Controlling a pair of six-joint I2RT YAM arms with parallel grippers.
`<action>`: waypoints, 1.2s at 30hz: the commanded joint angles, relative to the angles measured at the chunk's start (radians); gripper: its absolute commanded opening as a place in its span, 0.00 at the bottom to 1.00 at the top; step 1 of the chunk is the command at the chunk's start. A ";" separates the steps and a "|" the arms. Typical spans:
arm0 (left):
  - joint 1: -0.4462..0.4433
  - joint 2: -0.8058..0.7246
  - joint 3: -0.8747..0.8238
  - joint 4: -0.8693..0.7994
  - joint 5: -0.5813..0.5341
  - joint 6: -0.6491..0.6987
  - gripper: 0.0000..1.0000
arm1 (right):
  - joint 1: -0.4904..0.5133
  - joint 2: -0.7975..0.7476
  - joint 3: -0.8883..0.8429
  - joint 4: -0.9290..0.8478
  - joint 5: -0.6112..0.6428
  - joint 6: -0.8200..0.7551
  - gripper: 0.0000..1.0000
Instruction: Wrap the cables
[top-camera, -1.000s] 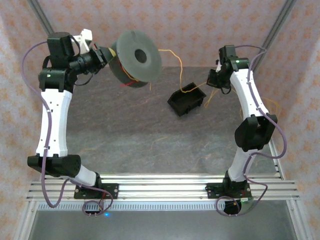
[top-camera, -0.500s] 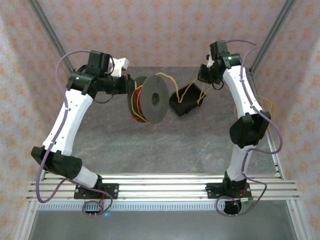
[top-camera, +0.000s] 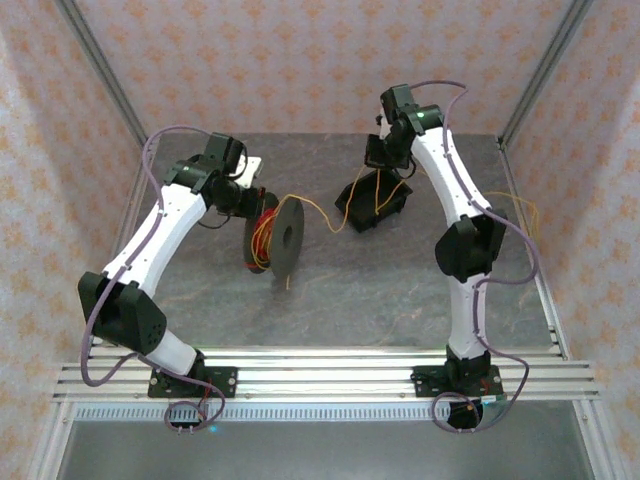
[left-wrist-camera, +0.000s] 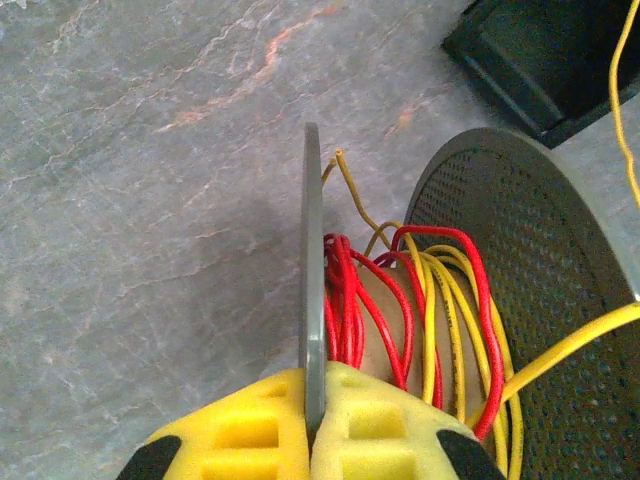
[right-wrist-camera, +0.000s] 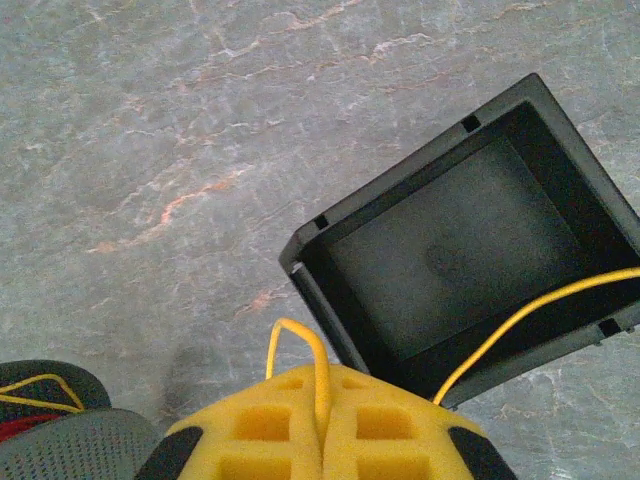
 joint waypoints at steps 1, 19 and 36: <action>-0.015 0.003 -0.016 0.101 -0.031 0.042 0.00 | -0.012 0.071 0.082 -0.015 0.030 0.032 0.00; -0.024 0.007 -0.006 0.091 -0.004 0.063 0.45 | -0.024 0.227 0.290 0.018 -0.044 0.169 0.00; -0.017 -0.049 -0.028 0.071 -0.015 0.081 0.91 | -0.033 0.252 0.290 0.047 -0.063 0.200 0.00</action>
